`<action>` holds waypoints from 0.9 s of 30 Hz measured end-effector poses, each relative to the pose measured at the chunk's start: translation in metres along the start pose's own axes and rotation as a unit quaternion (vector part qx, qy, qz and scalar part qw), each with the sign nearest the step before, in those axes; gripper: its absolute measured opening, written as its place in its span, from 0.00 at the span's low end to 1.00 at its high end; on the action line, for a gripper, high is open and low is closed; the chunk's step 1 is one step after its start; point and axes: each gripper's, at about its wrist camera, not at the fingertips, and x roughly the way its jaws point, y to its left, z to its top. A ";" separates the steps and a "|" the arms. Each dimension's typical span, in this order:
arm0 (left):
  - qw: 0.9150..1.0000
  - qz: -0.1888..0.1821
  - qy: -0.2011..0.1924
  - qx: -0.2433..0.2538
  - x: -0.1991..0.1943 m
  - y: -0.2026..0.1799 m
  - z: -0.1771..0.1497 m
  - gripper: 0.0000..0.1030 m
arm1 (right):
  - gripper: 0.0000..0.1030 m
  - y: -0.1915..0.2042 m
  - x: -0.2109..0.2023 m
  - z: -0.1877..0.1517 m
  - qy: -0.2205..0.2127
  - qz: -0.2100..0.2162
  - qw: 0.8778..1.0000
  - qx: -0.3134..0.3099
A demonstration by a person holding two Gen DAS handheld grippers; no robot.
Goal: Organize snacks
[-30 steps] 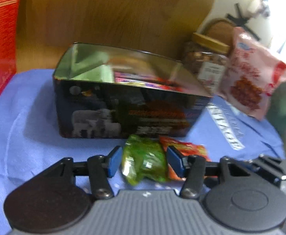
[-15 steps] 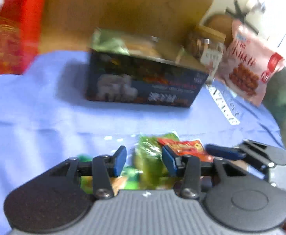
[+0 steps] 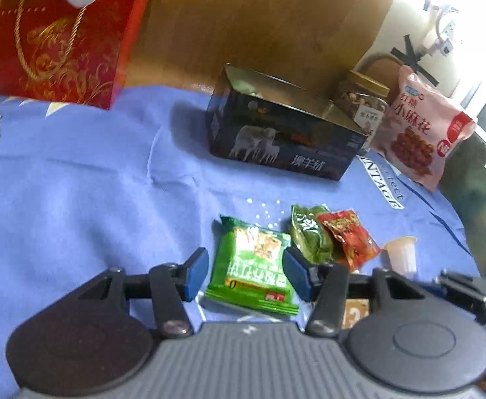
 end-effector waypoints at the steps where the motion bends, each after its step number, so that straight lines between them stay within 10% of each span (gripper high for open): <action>1: 1.000 -0.001 -0.003 -0.002 -0.003 0.000 -0.002 0.49 | 0.60 0.008 0.008 0.006 0.001 0.004 1.000 -0.022; 12: 0.987 -0.056 0.009 -0.153 -0.008 0.024 -0.042 0.43 | 0.81 0.008 0.119 0.058 0.076 0.058 0.979 -0.181; 15: 0.979 -0.086 0.001 -0.184 0.000 0.037 -0.040 0.43 | 0.56 -0.010 0.126 0.058 0.097 0.103 0.987 -0.082; 27: 0.983 -0.089 -0.007 -0.162 0.005 0.016 -0.012 0.26 | 0.49 -0.020 0.093 0.049 0.040 0.064 0.996 0.042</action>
